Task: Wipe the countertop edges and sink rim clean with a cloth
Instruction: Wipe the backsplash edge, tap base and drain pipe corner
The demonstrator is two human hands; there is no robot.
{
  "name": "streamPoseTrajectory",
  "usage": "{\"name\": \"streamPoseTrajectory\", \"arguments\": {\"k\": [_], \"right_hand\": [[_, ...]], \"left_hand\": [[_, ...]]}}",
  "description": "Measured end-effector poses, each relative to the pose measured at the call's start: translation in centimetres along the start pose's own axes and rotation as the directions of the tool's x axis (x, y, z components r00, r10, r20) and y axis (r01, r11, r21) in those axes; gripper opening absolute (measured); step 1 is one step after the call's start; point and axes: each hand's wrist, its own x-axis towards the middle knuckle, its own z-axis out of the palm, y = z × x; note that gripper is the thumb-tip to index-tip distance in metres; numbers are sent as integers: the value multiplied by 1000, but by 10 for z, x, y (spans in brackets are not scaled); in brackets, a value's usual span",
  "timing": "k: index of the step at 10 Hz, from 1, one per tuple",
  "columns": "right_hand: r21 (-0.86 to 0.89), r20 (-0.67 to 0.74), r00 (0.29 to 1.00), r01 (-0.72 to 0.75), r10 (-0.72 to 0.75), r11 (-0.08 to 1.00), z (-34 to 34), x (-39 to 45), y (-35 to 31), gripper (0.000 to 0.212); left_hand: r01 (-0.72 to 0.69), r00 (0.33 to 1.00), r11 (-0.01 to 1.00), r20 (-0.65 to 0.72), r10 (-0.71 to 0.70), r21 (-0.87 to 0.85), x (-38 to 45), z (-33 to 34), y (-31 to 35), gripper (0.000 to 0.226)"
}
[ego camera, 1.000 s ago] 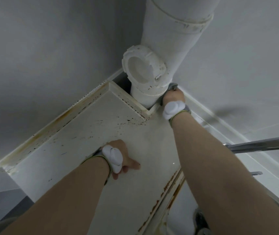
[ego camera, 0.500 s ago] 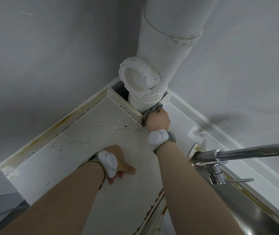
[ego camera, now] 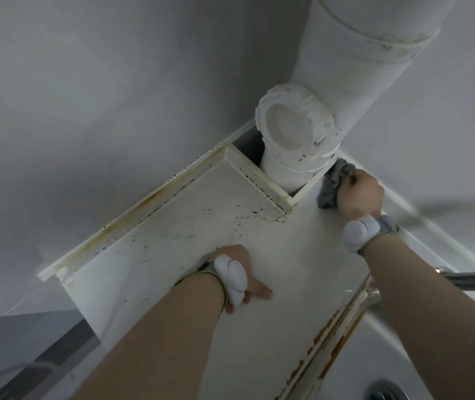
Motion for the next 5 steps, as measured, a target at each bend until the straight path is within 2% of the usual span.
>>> {"name": "streamPoseTrajectory", "arguments": {"k": [1,2,3,4,5], "right_hand": [[13,29,1000,1,-1,1000,4,1,-6,23],[96,122,992,-17,6,995,18,-11,-18,22],[-37,174,984,29,-23,999,25,-46,-14,21],[-226,232,954,244,-192,943,25,-101,-9,26],[-325,353,849,506,-394,799,20,-135,-1,26]], "left_hand": [[7,1000,1000,12,-7,0,-7,-3,3,43],[66,986,997,150,-70,30,-4,-4,8,46],[54,979,998,197,-47,-30,-8,-5,9,28],[15,998,1000,56,-14,-3,-8,-7,7,42],[82,983,996,162,-87,35,-12,-3,13,53]]}}
